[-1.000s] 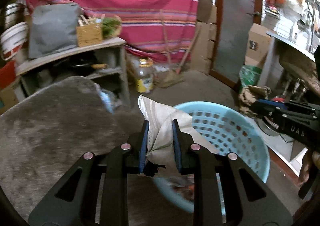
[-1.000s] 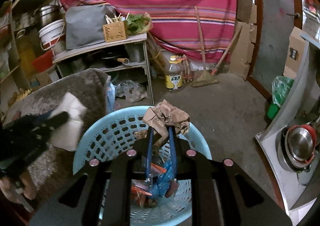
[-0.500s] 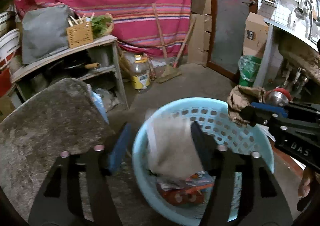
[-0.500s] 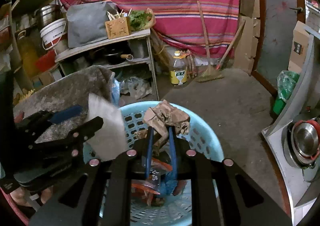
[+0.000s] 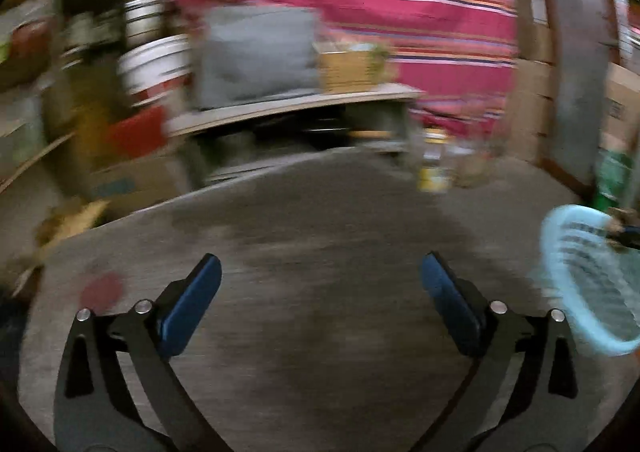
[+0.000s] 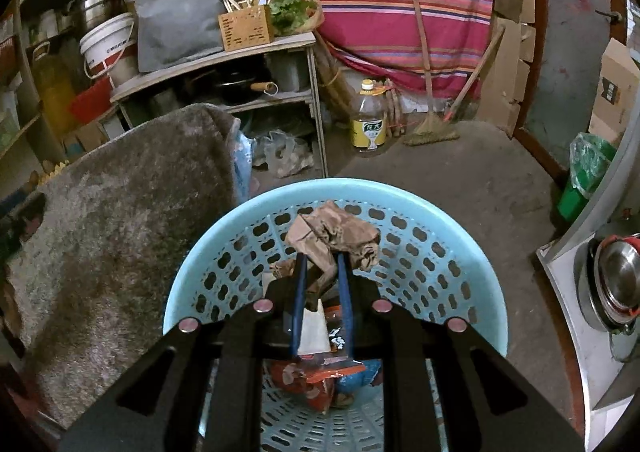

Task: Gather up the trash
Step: 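Carry both items over the light blue basket and open both grippers to drop them, then lower the left gripper onto the maroon pad and close it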

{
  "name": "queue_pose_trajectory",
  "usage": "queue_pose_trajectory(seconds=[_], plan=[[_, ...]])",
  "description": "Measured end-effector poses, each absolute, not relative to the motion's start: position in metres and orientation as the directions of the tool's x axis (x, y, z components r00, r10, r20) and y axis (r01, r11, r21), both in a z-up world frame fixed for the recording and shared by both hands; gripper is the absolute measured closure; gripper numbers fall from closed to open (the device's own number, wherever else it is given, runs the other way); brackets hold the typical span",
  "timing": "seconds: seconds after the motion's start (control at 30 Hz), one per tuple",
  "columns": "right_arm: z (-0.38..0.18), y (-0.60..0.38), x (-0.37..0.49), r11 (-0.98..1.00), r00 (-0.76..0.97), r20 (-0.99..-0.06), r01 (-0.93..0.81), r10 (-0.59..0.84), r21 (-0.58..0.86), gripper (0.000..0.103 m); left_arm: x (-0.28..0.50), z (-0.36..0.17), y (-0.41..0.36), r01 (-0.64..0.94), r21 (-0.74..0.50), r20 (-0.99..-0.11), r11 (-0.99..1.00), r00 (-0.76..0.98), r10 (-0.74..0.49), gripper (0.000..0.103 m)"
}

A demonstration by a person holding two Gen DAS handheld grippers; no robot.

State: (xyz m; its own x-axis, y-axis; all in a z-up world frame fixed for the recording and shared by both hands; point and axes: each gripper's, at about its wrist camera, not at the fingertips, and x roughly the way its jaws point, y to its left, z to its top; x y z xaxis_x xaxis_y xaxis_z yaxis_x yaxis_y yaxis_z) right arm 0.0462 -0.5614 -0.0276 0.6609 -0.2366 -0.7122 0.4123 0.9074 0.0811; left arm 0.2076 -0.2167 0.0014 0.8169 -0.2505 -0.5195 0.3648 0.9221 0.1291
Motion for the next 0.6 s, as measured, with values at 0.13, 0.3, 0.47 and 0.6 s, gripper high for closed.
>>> queue_pose_trajectory(seconds=[0.13, 0.3, 0.47, 0.6], plan=[[-0.03, -0.559, 0.051, 0.901, 0.654, -0.718, 0.425, -0.24, 0.086, 0.087, 0.254, 0.005, -0.127, 0.186, 0.154, -0.527, 0.97, 0.846, -0.079, 0.006], [-0.028, -0.557, 0.057, 0.891, 0.653, -0.713, 0.445, -0.256, 0.088, 0.086, 0.306, -0.008, -0.06, 0.049, 0.173, -0.558, 0.984, 0.828, 0.057, 0.006], [-0.029, -0.56, 0.057, 0.877, 0.639, -0.716, 0.475, -0.281, 0.08, 0.086, 0.352, -0.042, -0.027, -0.015, 0.152, -0.651, 0.988, 0.75, 0.112, 0.006], [-0.031, -0.566, 0.055, 0.858, 0.629, -0.721, 0.505, -0.292, 0.092, 0.047, 0.376, -0.07, -0.009, -0.076, 0.116, -0.736, 0.99, 0.662, 0.137, 0.006]])
